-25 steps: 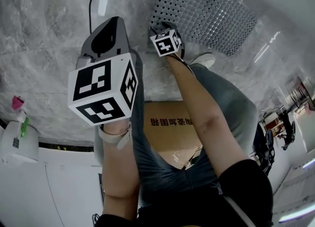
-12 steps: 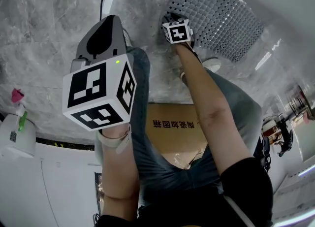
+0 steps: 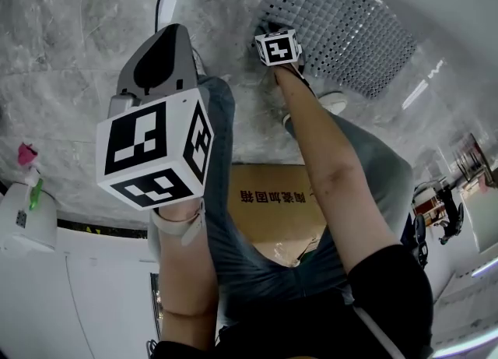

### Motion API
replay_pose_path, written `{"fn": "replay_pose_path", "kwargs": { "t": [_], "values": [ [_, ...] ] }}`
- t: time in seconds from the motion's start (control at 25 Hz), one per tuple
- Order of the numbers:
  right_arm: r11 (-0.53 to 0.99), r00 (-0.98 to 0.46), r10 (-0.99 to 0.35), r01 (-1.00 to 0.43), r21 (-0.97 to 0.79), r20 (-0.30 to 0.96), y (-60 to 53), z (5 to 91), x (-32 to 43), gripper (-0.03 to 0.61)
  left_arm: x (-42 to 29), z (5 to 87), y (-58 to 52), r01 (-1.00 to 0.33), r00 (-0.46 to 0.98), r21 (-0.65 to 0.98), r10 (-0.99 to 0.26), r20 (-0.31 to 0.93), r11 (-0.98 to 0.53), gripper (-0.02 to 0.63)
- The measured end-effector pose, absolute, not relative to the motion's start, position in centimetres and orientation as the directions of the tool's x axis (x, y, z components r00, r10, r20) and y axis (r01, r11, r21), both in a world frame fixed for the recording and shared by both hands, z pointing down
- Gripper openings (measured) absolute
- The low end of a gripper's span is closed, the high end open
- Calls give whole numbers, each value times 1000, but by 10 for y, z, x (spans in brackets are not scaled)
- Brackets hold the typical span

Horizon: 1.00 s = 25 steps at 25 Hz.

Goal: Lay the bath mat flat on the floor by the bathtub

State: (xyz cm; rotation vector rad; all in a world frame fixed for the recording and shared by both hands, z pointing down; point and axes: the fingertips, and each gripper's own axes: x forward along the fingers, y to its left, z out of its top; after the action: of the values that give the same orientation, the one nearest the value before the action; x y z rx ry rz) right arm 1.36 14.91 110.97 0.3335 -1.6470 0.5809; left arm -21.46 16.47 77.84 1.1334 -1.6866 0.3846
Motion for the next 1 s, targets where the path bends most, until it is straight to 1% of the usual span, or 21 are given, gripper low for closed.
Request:
{"fn": "replay_pose_path", "kwargs": {
  "t": [0.2, 0.24, 0.28, 0.36, 0.52, 0.64, 0.84, 1.0],
  "values": [
    [806, -214, 114, -551, -216, 970, 140, 1094, 18, 120, -193, 785, 155, -848, -11, 254, -495, 869, 465, 20],
    [815, -224, 103, -540, -212, 969, 137, 1088, 19, 101, -189, 787, 154, -858, -9, 247, -494, 869, 450, 20],
    [829, -231, 87, -523, -199, 969, 133, 1081, 21, 27, -186, 789, 153, -868, -4, 241, -491, 871, 434, 20],
    [843, -239, 72, -504, -187, 968, 124, 1067, 31, 26, -179, 792, 149, -882, 7, 236, -489, 872, 409, 20],
    [814, -262, 79, -540, -214, 962, 105, 1038, 58, 26, -164, 794, 138, -901, 28, 241, -505, 863, 361, 20],
    [791, -263, 62, -576, -208, 963, 87, 1011, 84, 26, -147, 788, 129, -903, 64, 280, -541, 838, 327, 18],
    [786, -283, 51, -580, -213, 958, 67, 965, 110, 25, -132, 775, 114, -897, 55, 306, -605, 795, 321, 18],
    [768, -324, 36, -596, -234, 945, 56, 921, 126, 25, -90, 777, 107, -933, 105, 287, -598, 794, 217, 18]
  ]
}}
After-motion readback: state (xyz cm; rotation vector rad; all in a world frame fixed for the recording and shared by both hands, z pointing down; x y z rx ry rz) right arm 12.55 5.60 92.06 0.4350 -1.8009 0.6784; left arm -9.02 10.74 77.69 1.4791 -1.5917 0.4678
